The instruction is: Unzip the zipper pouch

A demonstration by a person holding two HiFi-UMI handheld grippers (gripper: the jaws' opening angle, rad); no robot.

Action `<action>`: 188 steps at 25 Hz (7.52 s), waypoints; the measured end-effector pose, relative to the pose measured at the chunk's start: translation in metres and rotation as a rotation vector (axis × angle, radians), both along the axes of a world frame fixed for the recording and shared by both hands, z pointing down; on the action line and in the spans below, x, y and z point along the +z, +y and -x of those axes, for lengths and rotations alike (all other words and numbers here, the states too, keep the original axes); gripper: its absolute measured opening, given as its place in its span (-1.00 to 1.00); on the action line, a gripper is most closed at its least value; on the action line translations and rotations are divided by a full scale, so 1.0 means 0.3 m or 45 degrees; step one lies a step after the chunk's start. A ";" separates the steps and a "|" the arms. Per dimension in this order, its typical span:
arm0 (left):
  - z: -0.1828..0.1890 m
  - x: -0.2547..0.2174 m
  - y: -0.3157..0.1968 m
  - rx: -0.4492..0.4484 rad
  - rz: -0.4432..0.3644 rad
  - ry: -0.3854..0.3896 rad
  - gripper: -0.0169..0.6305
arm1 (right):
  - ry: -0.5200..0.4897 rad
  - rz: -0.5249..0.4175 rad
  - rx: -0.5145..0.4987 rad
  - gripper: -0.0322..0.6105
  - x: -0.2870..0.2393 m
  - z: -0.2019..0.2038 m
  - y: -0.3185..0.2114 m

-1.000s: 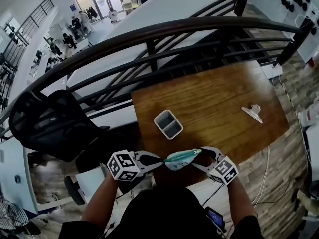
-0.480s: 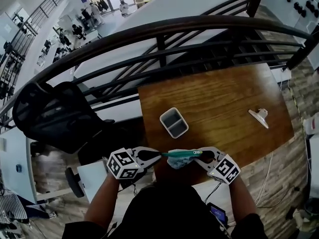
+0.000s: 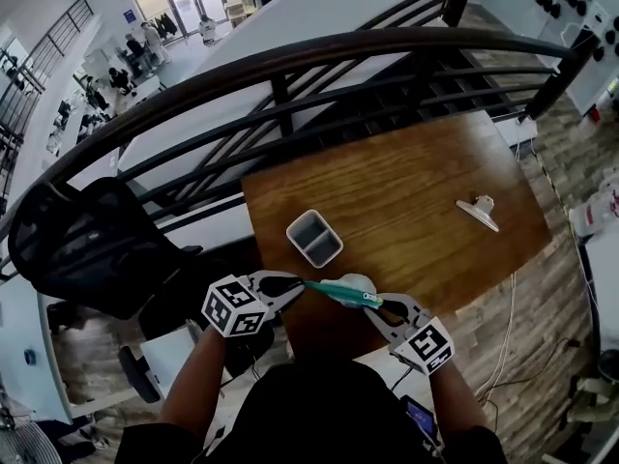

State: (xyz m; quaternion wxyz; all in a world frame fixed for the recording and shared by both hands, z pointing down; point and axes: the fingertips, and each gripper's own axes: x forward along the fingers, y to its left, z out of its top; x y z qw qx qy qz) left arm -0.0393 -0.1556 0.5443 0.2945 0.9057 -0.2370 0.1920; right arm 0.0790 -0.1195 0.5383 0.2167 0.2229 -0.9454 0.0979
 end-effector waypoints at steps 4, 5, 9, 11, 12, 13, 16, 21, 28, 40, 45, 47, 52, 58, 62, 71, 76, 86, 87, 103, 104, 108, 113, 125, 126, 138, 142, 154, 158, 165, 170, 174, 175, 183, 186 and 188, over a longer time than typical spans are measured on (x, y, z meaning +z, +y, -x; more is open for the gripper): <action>0.001 0.016 -0.005 -0.010 0.013 -0.040 -0.65 | 0.007 0.001 0.125 -0.83 0.016 -0.010 0.005; 0.005 0.007 -0.005 -0.017 0.002 -0.044 -0.55 | 0.019 -0.009 0.137 -0.83 0.014 -0.010 0.007; 0.042 -0.076 -0.025 -0.078 -0.088 -0.032 -0.45 | 0.077 -0.041 0.161 -0.83 0.013 -0.001 0.013; 0.057 -0.130 -0.037 -0.111 -0.112 0.007 -0.45 | 0.084 -0.040 0.171 -0.83 0.009 0.005 0.015; 0.054 -0.155 -0.036 -0.113 -0.104 0.040 -0.45 | 0.088 -0.039 0.172 -0.83 0.007 0.009 0.018; 0.039 -0.177 -0.027 -0.099 -0.077 0.083 -0.45 | 0.092 -0.040 0.169 -0.83 0.005 0.014 0.023; -0.070 -0.217 0.036 0.012 0.072 0.238 -0.47 | 0.106 -0.043 0.155 -0.83 0.003 0.029 0.038; -0.241 -0.187 0.090 0.132 0.182 0.272 -0.58 | 0.095 -0.019 0.167 -0.83 0.006 0.041 0.036; -0.297 -0.169 0.118 0.155 0.307 0.347 -0.61 | 0.128 -0.038 0.166 -0.83 0.010 0.046 0.047; -0.305 -0.131 0.133 0.058 0.610 0.466 -0.61 | 0.220 -0.133 0.094 -0.84 0.013 0.070 0.063; -0.317 -0.098 0.153 0.064 0.599 0.385 -0.61 | 0.270 -0.166 0.060 -0.84 0.011 0.077 0.055; -0.315 -0.091 0.149 0.032 0.609 0.398 -0.61 | 0.260 -0.162 0.058 -0.84 0.011 0.083 0.056; -0.303 -0.096 0.139 -0.003 0.648 0.458 -0.62 | 0.239 -0.159 0.068 -0.84 0.005 0.094 0.054; -0.304 -0.102 0.135 -0.015 0.612 0.419 -0.80 | 0.258 -0.159 0.082 -0.84 0.012 0.082 0.051; -0.296 -0.126 0.124 -0.014 0.585 0.438 -0.86 | 0.257 -0.156 0.091 -0.84 0.013 0.081 0.047; -0.305 -0.132 0.118 0.015 0.622 0.469 -0.88 | 0.285 -0.163 0.076 -0.84 0.022 0.083 0.054; -0.310 -0.130 0.122 0.054 0.619 0.436 -0.88 | 0.298 -0.176 0.070 -0.84 0.022 0.081 0.051; -0.321 -0.122 0.150 0.084 0.647 0.426 -0.89 | 0.305 -0.181 0.058 -0.84 0.023 0.082 0.054; -0.319 -0.121 0.150 0.083 0.646 0.420 -0.90 | 0.304 -0.178 0.058 -0.84 0.023 0.082 0.055; -0.292 -0.119 0.140 0.072 0.560 0.337 -0.90 | 0.156 -0.140 0.122 -0.89 -0.016 0.075 0.052; -0.292 -0.117 0.138 0.068 0.556 0.333 -0.90 | 0.154 -0.141 0.120 -0.89 -0.016 0.075 0.051; -0.254 -0.079 0.111 0.019 0.450 0.192 -0.90 | 0.126 -0.122 0.159 -0.89 -0.013 0.060 0.040; -0.221 -0.103 0.091 0.028 0.460 0.266 -0.91 | 0.066 -0.084 0.185 -0.89 -0.025 0.034 0.031; -0.189 -0.061 0.059 -0.065 0.440 0.202 -0.91 | 0.064 -0.070 0.218 -0.89 -0.015 0.021 0.022; -0.187 -0.060 0.060 -0.065 0.443 0.203 -0.91 | 0.064 -0.067 0.219 -0.89 -0.014 0.019 0.022; -0.172 -0.049 0.063 -0.057 0.384 0.118 -0.91 | 0.055 -0.057 0.258 -0.89 -0.011 -0.008 0.023; -0.170 -0.056 0.048 -0.079 0.371 0.114 -0.91 | 0.048 -0.061 0.270 -0.89 -0.019 -0.007 0.012; -0.116 -0.048 0.028 -0.105 0.279 0.002 -0.91 | 0.033 -0.076 0.259 -0.89 -0.043 -0.006 0.002; -0.110 -0.047 0.026 -0.128 0.280 0.011 -0.90 | 0.043 -0.087 0.259 -0.89 -0.045 0.000 -0.003; -0.065 -0.046 0.020 -0.178 0.313 0.043 -0.90 | 0.029 -0.092 0.280 -0.89 -0.054 -0.015 -0.002; -0.049 -0.043 0.012 -0.191 0.256 -0.014 -0.90 | 0.026 -0.095 0.293 -0.89 -0.054 -0.027 -0.001; -0.022 -0.040 0.006 -0.215 0.264 -0.011 -0.90 | 0.028 -0.090 0.307 -0.89 -0.057 -0.036 -0.002; -0.016 -0.040 0.004 -0.221 0.264 -0.011 -0.90 | 0.027 -0.090 0.308 -0.89 -0.058 -0.038 -0.003; 0.009 -0.034 -0.003 -0.251 0.260 -0.021 -0.90 | 0.032 -0.091 0.309 -0.89 -0.052 -0.035 -0.001; 0.022 -0.029 -0.007 -0.266 0.265 -0.023 -0.90 | 0.034 -0.085 0.313 -0.89 -0.050 -0.042 -0.001; 0.028 -0.027 -0.011 -0.275 0.269 -0.021 -0.90 | 0.039 -0.086 0.310 -0.89 -0.048 -0.040 -0.002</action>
